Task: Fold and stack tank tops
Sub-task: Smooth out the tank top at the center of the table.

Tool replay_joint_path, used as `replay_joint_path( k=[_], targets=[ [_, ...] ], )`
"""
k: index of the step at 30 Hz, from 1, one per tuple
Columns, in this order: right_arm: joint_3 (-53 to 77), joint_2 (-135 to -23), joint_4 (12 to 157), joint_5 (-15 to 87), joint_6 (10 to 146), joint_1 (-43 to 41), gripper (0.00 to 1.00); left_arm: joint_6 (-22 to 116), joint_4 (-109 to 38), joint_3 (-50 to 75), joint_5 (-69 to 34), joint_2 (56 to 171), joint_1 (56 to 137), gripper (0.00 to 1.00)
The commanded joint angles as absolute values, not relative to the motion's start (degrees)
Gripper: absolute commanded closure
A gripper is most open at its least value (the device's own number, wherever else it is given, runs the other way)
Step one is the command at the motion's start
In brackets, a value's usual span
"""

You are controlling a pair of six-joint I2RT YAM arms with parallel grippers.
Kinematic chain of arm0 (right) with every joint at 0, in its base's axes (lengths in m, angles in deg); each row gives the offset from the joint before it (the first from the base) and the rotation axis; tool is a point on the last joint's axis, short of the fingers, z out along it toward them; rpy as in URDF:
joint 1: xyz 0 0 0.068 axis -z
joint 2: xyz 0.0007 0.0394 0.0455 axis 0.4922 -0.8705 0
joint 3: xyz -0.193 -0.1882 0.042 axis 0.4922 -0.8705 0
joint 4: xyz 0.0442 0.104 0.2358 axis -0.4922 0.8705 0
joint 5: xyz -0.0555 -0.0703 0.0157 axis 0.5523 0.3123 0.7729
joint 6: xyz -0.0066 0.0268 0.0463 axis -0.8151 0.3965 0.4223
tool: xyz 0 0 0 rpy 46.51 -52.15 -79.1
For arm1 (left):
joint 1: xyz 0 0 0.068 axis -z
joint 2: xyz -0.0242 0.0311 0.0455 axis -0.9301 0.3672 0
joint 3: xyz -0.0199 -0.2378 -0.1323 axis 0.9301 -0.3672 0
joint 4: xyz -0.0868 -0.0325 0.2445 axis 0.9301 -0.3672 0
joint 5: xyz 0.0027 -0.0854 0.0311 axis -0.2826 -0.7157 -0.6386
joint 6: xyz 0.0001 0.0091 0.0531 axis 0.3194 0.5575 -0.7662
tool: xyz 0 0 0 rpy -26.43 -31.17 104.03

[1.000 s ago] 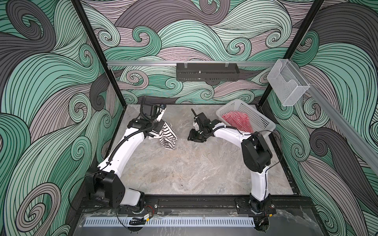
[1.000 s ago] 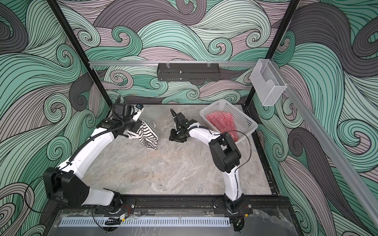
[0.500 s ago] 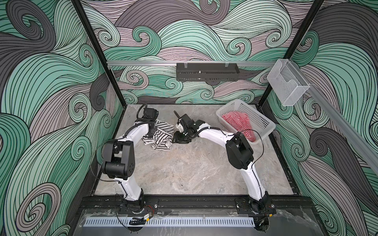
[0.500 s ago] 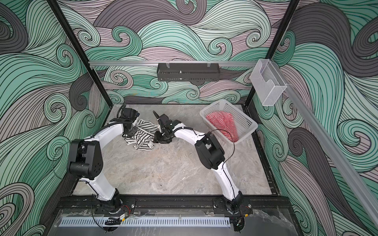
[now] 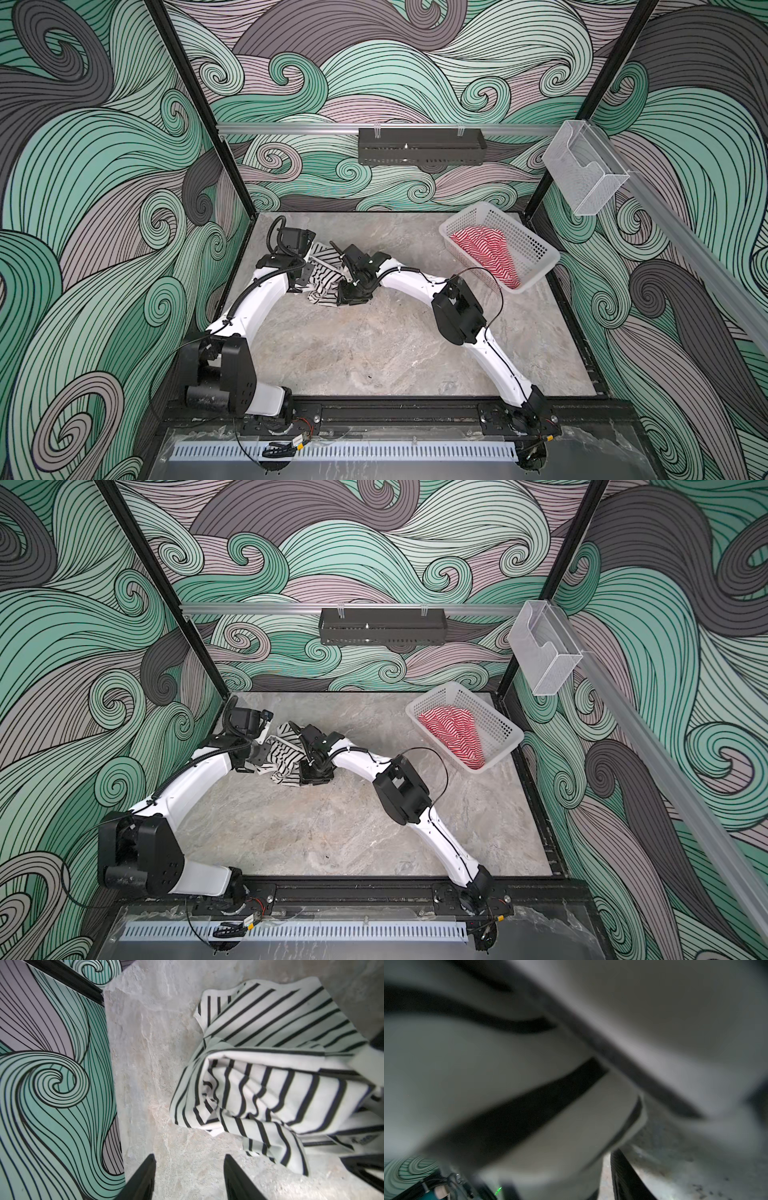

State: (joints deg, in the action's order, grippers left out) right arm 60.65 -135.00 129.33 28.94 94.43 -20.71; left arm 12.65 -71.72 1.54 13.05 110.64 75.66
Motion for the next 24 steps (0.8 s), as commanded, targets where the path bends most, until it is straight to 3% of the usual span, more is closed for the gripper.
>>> replay_joint_path(
  k=[1,2,4,5,10,16,24],
  targets=[
    [63.56,-135.5,135.02,34.91,92.45,-20.61,0.61,13.27,-73.49,1.36,8.59,107.94,75.84,0.44],
    [63.84,-135.43,135.09,35.08,92.21,-20.61,0.67,12.98,-73.99,1.18,7.12,107.81,75.84,0.44],
    [64.39,-135.26,135.09,35.13,91.64,-20.6,0.98,12.88,-74.5,0.97,4.81,107.51,75.92,0.44],
    [64.31,-134.68,135.18,35.62,91.22,-20.59,1.0,12.86,-74.85,0.91,3.38,107.43,76.01,0.44],
    [60.85,-125.33,135.82,39.29,88.14,-20.61,1.0,12.18,-77.74,1.01,-4.39,106.79,76.45,0.44],
    [53.46,-108.22,136.68,42.83,86.64,-20.52,1.0,12.15,-76.94,-0.11,-6.77,105.93,76.98,0.44],
    [50.39,-104.4,145.88,48.92,79.87,-20.61,1.0,11.78,-77.62,-0.06,-8.37,110.52,80.31,0.44]
  ],
)
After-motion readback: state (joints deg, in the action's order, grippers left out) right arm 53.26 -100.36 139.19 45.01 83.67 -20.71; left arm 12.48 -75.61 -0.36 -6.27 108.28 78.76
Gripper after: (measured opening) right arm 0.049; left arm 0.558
